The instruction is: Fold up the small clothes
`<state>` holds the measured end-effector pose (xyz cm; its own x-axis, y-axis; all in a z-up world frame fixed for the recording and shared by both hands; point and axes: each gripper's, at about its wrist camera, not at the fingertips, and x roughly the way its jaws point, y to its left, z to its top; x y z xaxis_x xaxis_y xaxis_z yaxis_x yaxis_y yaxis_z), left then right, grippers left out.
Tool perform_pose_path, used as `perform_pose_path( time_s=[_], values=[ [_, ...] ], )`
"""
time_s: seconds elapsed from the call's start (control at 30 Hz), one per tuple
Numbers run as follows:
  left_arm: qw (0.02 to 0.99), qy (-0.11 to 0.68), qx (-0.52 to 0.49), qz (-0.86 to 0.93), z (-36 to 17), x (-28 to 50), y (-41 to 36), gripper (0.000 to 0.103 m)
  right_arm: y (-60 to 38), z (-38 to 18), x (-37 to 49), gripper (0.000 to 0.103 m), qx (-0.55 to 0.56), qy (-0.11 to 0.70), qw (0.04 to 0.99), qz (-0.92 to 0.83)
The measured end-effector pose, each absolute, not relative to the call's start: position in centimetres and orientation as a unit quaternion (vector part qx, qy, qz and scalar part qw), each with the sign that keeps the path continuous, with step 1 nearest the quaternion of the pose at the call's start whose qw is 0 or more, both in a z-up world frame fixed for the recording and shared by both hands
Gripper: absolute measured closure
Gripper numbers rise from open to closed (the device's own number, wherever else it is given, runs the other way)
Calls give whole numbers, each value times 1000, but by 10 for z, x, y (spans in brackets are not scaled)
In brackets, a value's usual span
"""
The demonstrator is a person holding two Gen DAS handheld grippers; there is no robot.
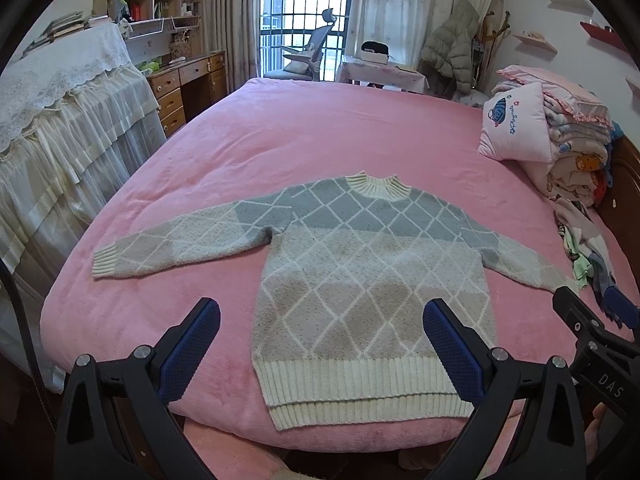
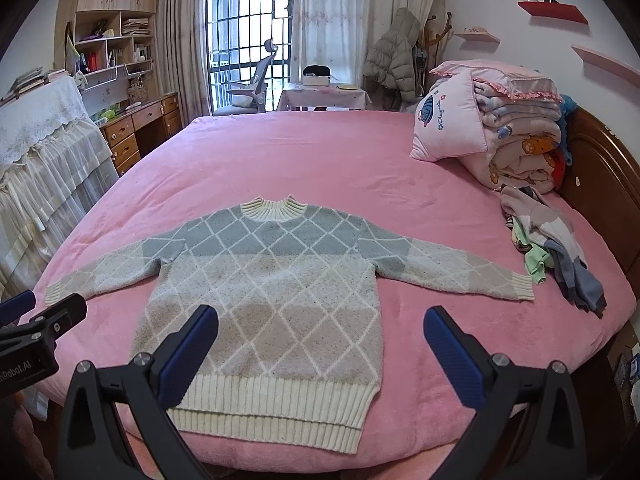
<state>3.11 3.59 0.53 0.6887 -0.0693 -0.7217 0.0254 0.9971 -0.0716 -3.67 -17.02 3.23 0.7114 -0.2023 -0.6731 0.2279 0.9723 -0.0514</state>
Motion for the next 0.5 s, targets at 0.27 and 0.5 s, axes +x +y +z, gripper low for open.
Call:
perform_pose_path(
  time_s=[0.27,0.5],
  values=[
    [918,395,-37,-16,5,43,49,2,-160,36,-21,0,14,361,927,-102],
    [919,393,-31,-14,4,51,51,2,-150,33,-11,0,7,366,925,-98]
  ],
)
